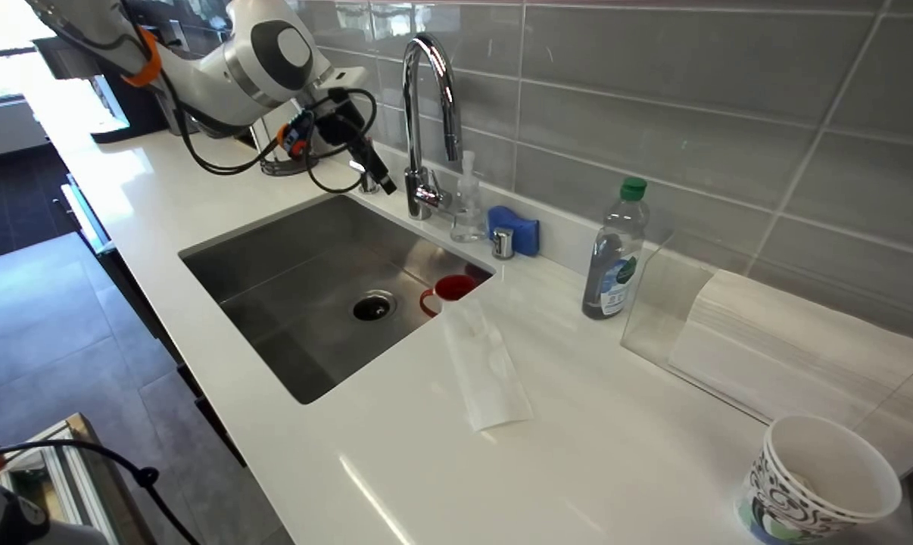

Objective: Open the tap

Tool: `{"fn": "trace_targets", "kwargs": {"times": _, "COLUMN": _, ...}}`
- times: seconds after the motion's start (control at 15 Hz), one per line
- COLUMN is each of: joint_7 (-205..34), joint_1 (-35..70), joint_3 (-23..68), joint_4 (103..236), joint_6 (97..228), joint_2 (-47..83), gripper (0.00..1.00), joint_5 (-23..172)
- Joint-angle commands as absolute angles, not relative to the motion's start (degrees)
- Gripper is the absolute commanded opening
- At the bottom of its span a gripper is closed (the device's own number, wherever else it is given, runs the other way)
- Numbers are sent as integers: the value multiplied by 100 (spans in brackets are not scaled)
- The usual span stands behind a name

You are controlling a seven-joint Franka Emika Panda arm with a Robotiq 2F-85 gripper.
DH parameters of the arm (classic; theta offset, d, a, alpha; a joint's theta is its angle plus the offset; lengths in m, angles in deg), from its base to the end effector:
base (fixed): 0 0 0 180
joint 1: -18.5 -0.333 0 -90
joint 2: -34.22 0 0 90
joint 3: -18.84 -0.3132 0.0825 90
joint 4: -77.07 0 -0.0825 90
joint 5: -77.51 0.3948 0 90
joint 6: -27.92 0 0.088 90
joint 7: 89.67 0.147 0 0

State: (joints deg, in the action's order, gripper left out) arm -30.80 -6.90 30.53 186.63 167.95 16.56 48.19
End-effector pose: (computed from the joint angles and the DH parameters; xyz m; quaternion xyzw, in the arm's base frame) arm 0.6418 0.1483 0.3170 0.9508 -0.1984 0.2117 0.1085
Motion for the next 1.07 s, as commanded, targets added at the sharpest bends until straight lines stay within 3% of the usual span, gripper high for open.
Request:
{"fn": "trace_targets", "kwargs": {"times": 0.0, "joint_7": -2580, "joint_1": -386, "joint_3": 2529, "joint_4": 18795, "joint_6": 15659, "joint_2": 2090, "gripper": 100, "joint_5": 5037}}
{"fn": "trace_targets", "kwargs": {"times": 0.27, "joint_7": -2495, "joint_1": -48, "joint_3": 2043, "joint_4": 18988, "joint_6": 15074, "joint_2": 2546, "gripper": 100, "joint_5": 5356}}
{"fn": "trace_targets", "kwargs": {"times": 1.0, "joint_7": -2475, "joint_1": 1037, "joint_3": 1728, "joint_4": 20110, "joint_6": 15413, "joint_2": 4080, "gripper": 100, "joint_5": 5604}}
